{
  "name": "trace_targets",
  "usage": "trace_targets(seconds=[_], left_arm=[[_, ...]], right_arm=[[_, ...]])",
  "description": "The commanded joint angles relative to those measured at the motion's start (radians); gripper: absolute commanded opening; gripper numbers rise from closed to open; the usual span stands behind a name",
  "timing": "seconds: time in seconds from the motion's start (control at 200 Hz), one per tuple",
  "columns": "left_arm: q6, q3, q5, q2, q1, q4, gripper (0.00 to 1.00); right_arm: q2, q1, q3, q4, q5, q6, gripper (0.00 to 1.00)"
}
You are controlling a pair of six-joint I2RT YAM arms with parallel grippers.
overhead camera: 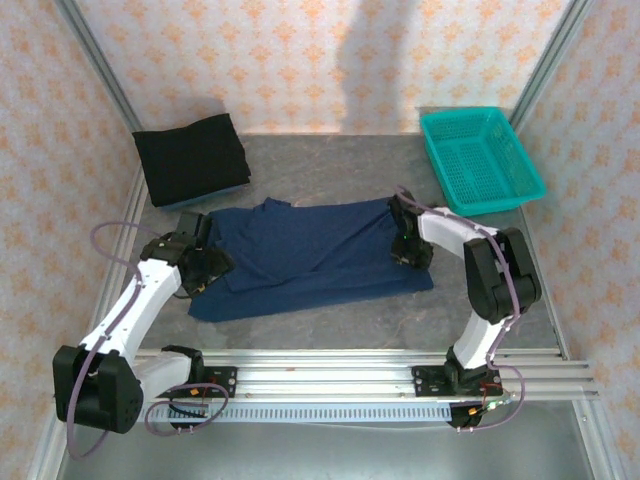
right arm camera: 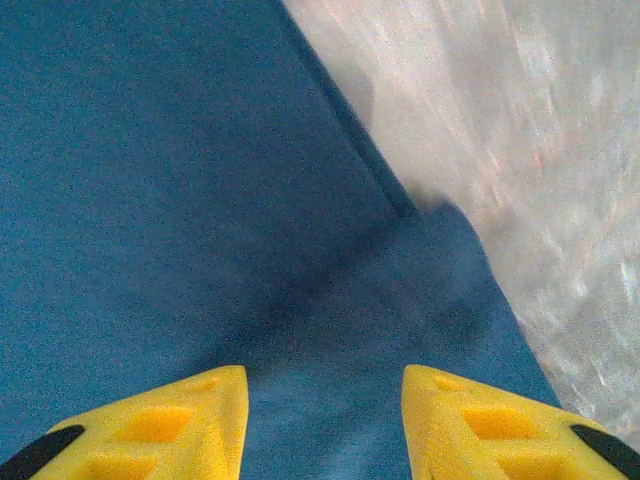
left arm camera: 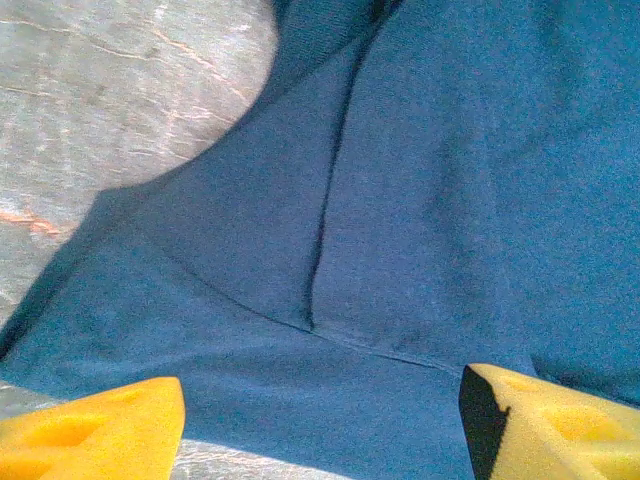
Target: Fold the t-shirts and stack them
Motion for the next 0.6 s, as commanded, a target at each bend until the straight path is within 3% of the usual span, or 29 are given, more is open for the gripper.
trace_targets(seconds=[0.0, 0.3, 0.59], left_arm=[[-0.018, 0.019, -0.052, 0.0, 0.013, -0.064, 0.74], [-0.081, -0.017, 0.127, 0.016, -0.032, 0.077, 0.73], [-0.168, -0.094, 0.169, 0.025, -0.118, 0.133, 0.69]], right_arm=[[-0.064, -0.002, -0.064, 0.032, 0.057, 0.079, 0.44], [-0.171, 0.0, -0.181, -0.068, 0.15, 0.155, 0.45], [-0.258, 0.006, -0.231, -0.082, 0.127, 0.181, 0.48]])
